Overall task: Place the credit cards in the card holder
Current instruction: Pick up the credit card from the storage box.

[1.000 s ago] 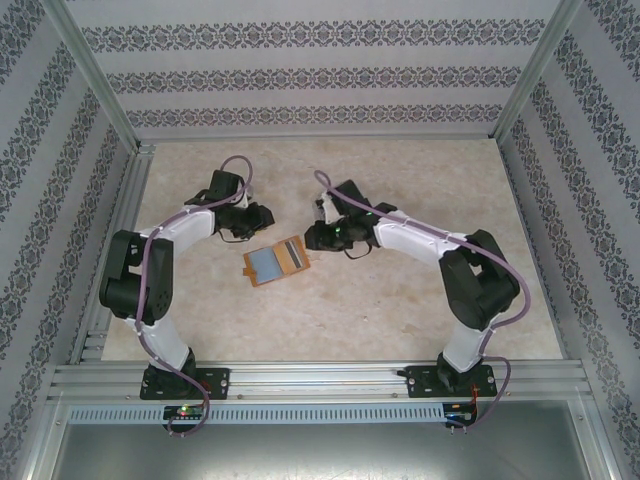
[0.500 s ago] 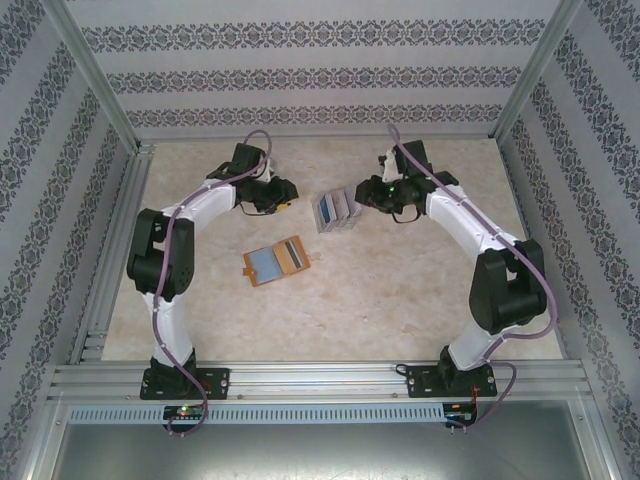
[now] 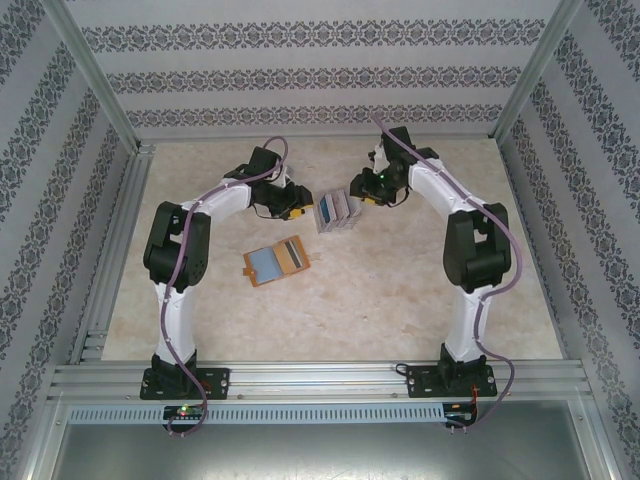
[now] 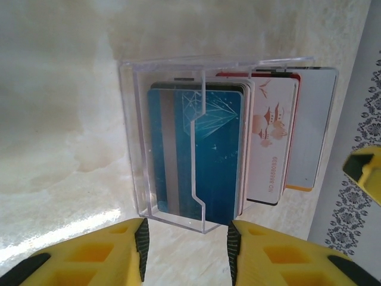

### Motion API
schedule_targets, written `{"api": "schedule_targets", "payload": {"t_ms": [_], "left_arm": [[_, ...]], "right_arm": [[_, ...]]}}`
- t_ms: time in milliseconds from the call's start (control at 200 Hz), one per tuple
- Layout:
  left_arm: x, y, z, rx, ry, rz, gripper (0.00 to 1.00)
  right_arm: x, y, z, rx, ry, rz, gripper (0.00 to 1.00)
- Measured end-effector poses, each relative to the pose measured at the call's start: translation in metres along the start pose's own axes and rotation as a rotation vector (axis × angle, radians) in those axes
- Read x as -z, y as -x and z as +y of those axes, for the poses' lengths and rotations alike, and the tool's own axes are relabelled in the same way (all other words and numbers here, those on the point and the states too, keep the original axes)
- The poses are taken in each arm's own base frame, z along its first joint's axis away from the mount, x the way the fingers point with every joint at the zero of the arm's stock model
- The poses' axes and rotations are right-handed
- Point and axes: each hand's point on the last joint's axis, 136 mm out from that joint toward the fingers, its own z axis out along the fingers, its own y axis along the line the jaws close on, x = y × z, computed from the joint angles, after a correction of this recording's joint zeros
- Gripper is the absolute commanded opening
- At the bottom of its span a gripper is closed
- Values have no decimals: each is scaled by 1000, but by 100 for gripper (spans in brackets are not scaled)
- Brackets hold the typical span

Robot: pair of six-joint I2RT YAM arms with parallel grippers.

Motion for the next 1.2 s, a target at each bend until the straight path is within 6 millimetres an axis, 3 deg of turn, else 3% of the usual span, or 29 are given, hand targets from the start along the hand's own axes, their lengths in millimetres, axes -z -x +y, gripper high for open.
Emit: {"api": "schedule_targets", "payload": {"t_ms": [160, 410, 689, 939, 1204], "left_arm": [[-3, 0, -4, -1, -19, 17, 42], [-18, -4, 7, 18, -9, 51, 42], [-25, -9, -1, 5, -16, 67, 43], [-38, 2, -7, 2, -32, 70, 43], [-47, 5, -5, 3, -32, 79, 43]], "right_arm": [[-6, 8, -3, 18, -29, 15, 41], [-6, 10, -11, 27, -65, 32, 41], [-23, 9, -20, 17, -80, 70, 42], [-19, 15, -13, 54, -84, 59, 43], [-35, 11, -4, 86, -82, 91, 44]]}}
